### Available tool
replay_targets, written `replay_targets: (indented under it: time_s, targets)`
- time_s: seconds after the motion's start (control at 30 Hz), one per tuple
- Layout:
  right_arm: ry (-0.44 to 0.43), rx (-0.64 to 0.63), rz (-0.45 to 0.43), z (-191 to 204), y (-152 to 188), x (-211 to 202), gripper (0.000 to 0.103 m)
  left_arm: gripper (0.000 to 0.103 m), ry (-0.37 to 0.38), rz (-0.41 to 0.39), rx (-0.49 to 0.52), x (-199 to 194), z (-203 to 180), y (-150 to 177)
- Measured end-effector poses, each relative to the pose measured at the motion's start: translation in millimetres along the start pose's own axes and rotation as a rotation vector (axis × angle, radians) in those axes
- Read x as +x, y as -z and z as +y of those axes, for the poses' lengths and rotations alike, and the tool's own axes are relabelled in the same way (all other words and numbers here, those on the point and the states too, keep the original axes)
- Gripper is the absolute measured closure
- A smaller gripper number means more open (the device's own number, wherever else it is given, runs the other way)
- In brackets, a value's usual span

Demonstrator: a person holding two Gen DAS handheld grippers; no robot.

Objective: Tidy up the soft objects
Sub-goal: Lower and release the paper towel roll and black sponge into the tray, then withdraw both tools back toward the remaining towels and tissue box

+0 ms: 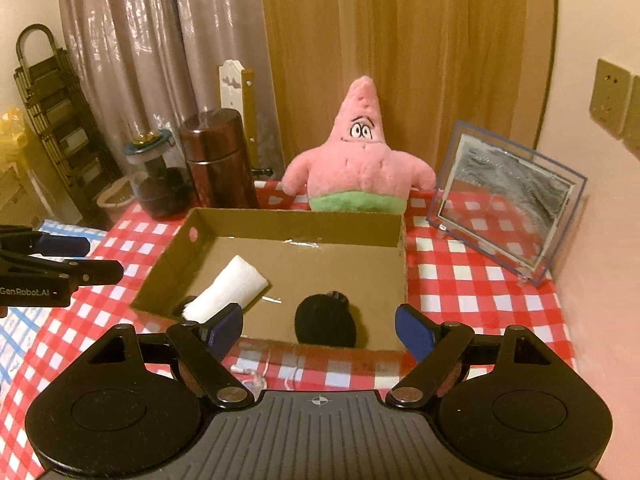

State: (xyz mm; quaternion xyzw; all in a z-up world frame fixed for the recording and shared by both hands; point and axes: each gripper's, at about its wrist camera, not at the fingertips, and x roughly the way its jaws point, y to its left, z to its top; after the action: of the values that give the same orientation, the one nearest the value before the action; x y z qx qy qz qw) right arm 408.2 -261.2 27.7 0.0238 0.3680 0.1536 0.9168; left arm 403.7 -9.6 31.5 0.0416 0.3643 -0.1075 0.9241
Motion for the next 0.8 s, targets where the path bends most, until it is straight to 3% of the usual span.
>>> replay_targets:
  time_s: [0.43, 0.8]
  targets:
    - [0.001, 0.004, -0.041, 15, 25, -86, 0.02, 0.033, 0.022, -0.07, -0.022, -89, -26, 28]
    - [-0.01, -0.003, -0.056, 33, 78, -146, 0.02, 0.022, 0.032, -0.1, -0.033, -149, -44, 83]
